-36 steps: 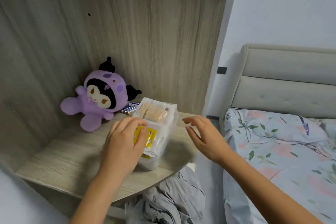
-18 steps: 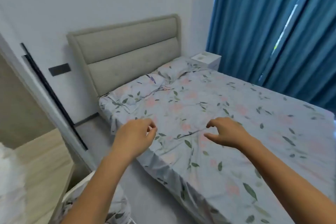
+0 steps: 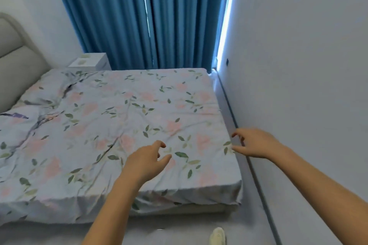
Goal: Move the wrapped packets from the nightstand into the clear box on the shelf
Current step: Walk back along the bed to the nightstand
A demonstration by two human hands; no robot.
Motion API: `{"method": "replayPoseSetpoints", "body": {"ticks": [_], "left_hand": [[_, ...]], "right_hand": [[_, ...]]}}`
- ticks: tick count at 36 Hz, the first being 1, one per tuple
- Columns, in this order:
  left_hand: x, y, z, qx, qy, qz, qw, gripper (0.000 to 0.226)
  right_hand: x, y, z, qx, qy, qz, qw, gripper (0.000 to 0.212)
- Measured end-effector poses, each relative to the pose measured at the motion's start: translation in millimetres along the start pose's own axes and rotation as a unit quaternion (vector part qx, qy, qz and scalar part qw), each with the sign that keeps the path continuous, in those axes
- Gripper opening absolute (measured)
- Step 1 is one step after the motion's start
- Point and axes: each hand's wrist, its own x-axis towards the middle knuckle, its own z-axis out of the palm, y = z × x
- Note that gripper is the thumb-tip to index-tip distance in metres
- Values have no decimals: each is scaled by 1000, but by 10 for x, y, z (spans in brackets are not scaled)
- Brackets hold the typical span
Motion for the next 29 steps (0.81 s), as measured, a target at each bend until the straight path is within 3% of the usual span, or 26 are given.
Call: {"method": "replayPoseSetpoints", "body": {"ticks": [5, 11, 22, 29], "left_hand": [[378, 566, 100, 24, -22, 61, 998, 50], [982, 1256, 218, 35, -15, 109, 993, 47], [2541, 2800, 241, 53, 5, 129, 990, 41], [3229, 3538, 216, 31, 7, 133, 991, 36]], "right_hand": [[-200, 633, -32, 26, 28, 67, 997, 47], [-86, 1400, -34, 56, 6, 121, 991, 44], [702, 3030, -205, 50, -1, 147, 988, 43], [1180, 3658, -451, 48, -36, 123, 991, 43]]}}
